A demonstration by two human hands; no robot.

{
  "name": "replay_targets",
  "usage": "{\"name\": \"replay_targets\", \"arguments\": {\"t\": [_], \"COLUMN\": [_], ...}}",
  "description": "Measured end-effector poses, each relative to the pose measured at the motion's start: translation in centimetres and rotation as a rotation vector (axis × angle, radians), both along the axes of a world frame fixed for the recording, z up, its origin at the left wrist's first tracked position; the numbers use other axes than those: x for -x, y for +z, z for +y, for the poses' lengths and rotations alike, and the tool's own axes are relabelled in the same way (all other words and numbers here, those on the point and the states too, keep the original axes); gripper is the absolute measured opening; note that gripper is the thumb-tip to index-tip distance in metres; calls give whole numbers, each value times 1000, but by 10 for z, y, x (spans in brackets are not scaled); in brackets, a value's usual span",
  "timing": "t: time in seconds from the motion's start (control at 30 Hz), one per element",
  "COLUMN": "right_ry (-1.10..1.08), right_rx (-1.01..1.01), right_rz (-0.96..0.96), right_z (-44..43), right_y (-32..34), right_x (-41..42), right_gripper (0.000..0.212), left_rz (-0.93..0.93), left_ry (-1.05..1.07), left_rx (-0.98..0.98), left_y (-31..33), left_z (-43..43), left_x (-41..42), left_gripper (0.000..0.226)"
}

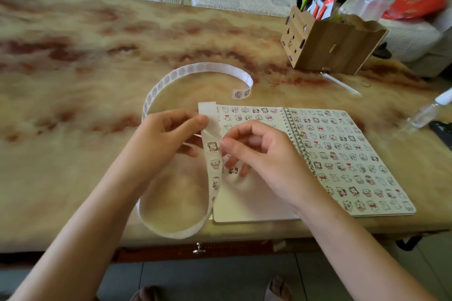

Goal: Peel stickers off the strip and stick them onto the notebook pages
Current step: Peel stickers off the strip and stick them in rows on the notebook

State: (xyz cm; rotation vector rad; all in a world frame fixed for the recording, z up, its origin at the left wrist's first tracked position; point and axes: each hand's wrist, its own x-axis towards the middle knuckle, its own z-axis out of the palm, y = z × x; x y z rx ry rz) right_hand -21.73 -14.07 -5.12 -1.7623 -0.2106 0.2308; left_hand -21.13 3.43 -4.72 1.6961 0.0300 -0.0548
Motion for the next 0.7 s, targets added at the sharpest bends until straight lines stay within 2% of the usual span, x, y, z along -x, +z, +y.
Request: {"name": "replay_targets", "arguments": {"t": [0.17, 0.43, 0.7], "right_ry": [-50, -95, -117], "right_rx": [-105, -58, -3], "right_rz": [-32, -150, -260], "right_z": [5, 7, 5], "right_y": [4, 3, 0], "right_x": [1, 2, 0], "right_gripper": [11, 11, 11], "left_rz": [-43, 56, 73], "left_ry": [26, -71, -110], "left_rx": [-3, 79, 11], "left_y": [-3, 1, 3], "left_z": [0, -2, -2], "left_x": [0, 2, 4], "left_gripper": [17, 30, 17]}}
